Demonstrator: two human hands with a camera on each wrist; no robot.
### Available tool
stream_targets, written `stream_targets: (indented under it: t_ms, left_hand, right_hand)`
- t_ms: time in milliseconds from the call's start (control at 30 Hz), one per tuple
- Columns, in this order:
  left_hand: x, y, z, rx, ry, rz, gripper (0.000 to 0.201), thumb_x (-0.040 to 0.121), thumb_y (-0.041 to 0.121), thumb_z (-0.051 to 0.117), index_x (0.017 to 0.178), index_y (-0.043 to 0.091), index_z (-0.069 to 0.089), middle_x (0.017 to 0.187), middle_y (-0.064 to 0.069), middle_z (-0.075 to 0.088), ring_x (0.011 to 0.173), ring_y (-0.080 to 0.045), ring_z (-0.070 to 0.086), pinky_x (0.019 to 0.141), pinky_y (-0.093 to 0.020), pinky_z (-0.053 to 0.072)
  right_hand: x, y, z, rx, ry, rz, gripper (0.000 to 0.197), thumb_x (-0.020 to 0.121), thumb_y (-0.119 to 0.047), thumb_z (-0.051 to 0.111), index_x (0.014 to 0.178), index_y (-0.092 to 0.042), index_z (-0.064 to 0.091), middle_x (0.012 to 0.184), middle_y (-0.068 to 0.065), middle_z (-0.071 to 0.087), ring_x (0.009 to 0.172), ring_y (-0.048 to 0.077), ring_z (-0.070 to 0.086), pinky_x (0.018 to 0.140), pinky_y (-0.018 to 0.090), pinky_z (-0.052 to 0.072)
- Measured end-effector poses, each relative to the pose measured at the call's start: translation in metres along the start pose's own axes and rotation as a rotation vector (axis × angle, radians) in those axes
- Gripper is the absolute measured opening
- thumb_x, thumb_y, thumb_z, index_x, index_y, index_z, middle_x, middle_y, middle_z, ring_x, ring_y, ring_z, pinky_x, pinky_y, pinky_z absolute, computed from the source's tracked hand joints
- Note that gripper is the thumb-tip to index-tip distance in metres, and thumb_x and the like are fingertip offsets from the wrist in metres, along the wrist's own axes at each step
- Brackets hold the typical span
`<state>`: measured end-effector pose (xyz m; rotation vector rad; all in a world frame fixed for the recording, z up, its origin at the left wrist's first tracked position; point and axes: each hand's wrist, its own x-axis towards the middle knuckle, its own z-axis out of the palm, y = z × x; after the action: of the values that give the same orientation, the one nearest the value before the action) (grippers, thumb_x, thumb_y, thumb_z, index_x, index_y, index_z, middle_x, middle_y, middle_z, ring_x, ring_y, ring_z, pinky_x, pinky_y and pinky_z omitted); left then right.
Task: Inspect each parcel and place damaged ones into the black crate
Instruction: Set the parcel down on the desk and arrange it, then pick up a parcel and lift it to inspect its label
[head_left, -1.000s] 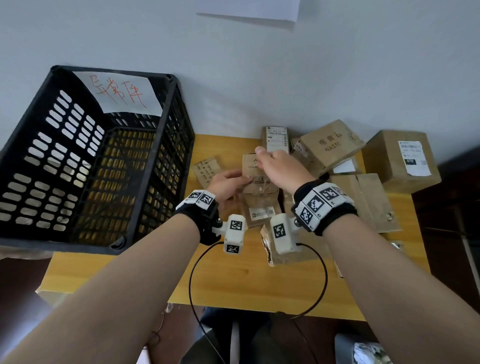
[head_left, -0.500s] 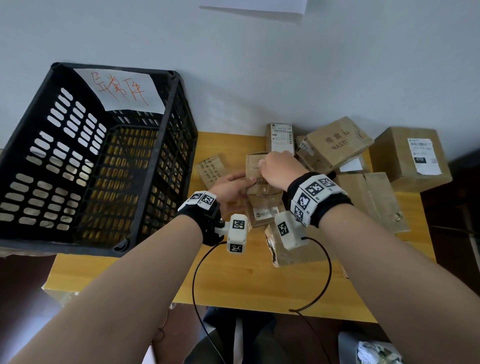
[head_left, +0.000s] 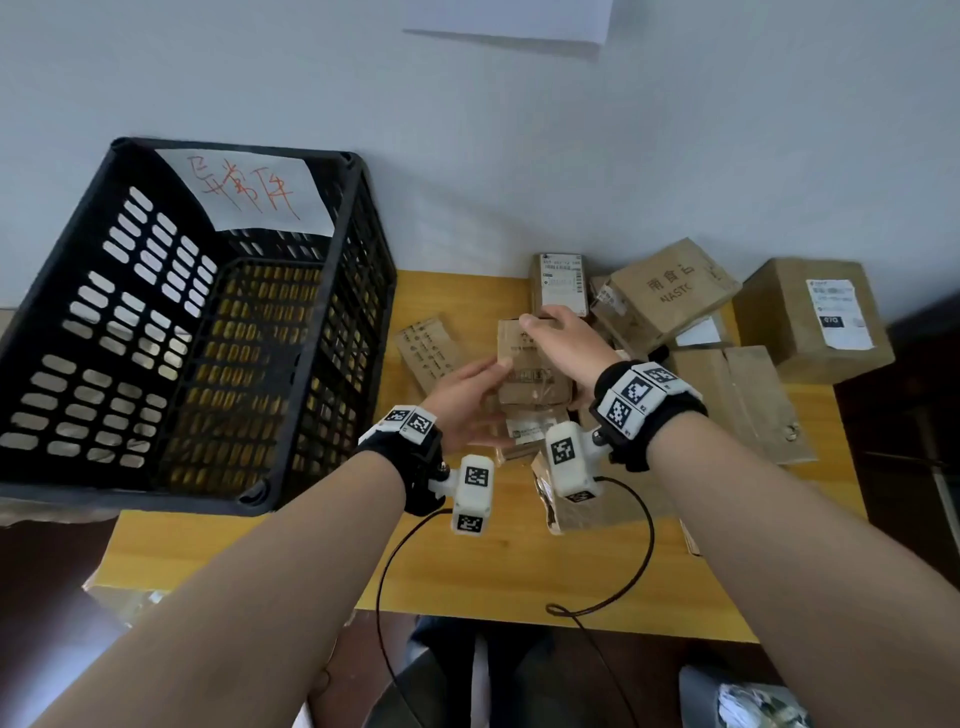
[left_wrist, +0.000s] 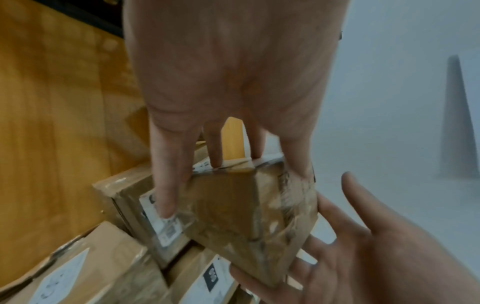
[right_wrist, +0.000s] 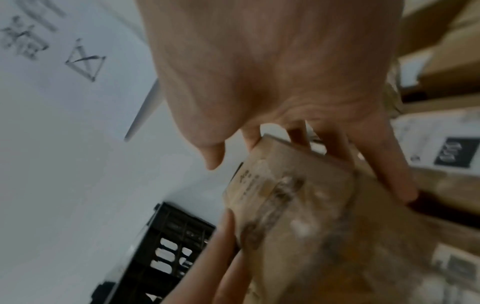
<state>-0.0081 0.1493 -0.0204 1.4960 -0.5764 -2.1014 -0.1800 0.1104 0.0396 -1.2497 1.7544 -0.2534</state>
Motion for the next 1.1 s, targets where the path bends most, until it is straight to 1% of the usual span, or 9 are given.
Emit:
stream_targets:
  t_ms: [133,233,367,500,600,733,800,900,1100]
  left_hand:
    - [-0.005,0.015,0.002,-0.009,0.078,0.14,0.034,0.103,0.036,0.062,0.135,0.026,0.067,0.135,-0.006,0.067,0.11,-0.033,0.072,0.081,-0.048,0.063]
    - [-0.006,0.038,0.006,0.067,0.12,0.27,0.025,0.099,0.017,0.069,0.123,0.023,0.074,0.122,-0.006,0.075,0.105,-0.025,0.075,0.08,-0.04,0.063]
    - [-0.007,0.058,0.009,0.118,0.231,0.435,0.025,0.09,0.004,0.076,0.11,0.02,0.075,0.117,-0.006,0.076,0.112,-0.029,0.072,0.094,-0.045,0.06]
    - [-0.013,0.078,0.01,-0.034,0.302,0.477,0.044,0.092,0.005,0.075,0.13,0.014,0.056,0.119,-0.009,0.071,0.102,-0.021,0.074,0.086,-0.039,0.063]
    - [-0.019,0.095,0.012,-0.144,0.226,0.332,0.068,0.092,0.024,0.079,0.148,0.011,0.042,0.125,-0.013,0.07,0.103,-0.026,0.074,0.081,-0.045,0.064]
    - [-0.023,0.103,0.03,-0.108,0.058,0.21,0.055,0.093,0.038,0.076,0.14,0.017,0.057,0.121,-0.012,0.073,0.102,-0.034,0.073,0.077,-0.052,0.063]
    - [-0.018,0.103,0.042,-0.085,0.048,0.205,0.055,0.093,0.034,0.077,0.141,0.022,0.054,0.124,-0.012,0.071,0.108,-0.036,0.07,0.079,-0.055,0.063]
    - [-0.007,0.099,0.06,-0.087,0.041,0.187,0.064,0.09,0.034,0.08,0.144,0.036,0.046,0.126,-0.011,0.07,0.112,-0.037,0.07,0.085,-0.062,0.06]
    - [0.026,0.096,0.122,-0.041,0.119,0.251,0.074,0.086,0.033,0.083,0.143,0.042,0.038,0.119,-0.007,0.075,0.1,-0.028,0.075,0.074,-0.048,0.063]
  right_hand:
    - [-0.006,-0.004,-0.003,0.239,0.137,0.019,0.078,0.073,-0.077,0.069,0.126,-0.024,0.049,0.13,0.004,0.055,0.112,0.021,0.059,0.09,0.04,0.052]
    - [-0.011,-0.012,-0.012,0.436,0.187,0.061,0.093,0.052,-0.077,0.081,0.12,-0.023,0.046,0.123,0.004,0.058,0.106,0.022,0.064,0.088,0.047,0.059]
    - [-0.018,-0.022,-0.025,0.682,0.146,0.105,0.067,0.077,-0.049,0.085,0.125,-0.022,0.048,0.115,0.006,0.064,0.102,0.025,0.066,0.082,0.055,0.061]
    - [-0.027,-0.03,-0.038,0.816,0.142,0.052,0.054,0.085,-0.037,0.081,0.128,-0.023,0.051,0.115,0.009,0.065,0.106,0.027,0.064,0.075,0.051,0.062]
    - [-0.032,-0.037,-0.046,0.915,0.118,-0.001,0.045,0.09,-0.028,0.076,0.127,-0.019,0.052,0.111,0.011,0.064,0.103,0.028,0.065,0.079,0.056,0.062]
    - [-0.033,-0.03,-0.056,0.911,0.133,-0.04,0.046,0.085,-0.032,0.076,0.125,-0.018,0.056,0.12,0.012,0.063,0.111,0.03,0.066,0.081,0.054,0.063]
    - [-0.031,-0.021,-0.063,0.826,0.181,-0.049,0.037,0.091,-0.029,0.071,0.125,-0.021,0.057,0.124,0.007,0.063,0.112,0.025,0.066,0.08,0.044,0.064]
    - [-0.026,-0.004,-0.078,0.826,0.16,-0.031,0.028,0.095,-0.029,0.066,0.121,-0.023,0.058,0.121,0.006,0.065,0.113,0.028,0.067,0.092,0.05,0.061]
    - [-0.002,0.049,-0.129,0.691,0.182,-0.015,0.023,0.101,-0.035,0.057,0.113,-0.018,0.066,0.108,0.003,0.074,0.101,0.022,0.072,0.09,0.045,0.059]
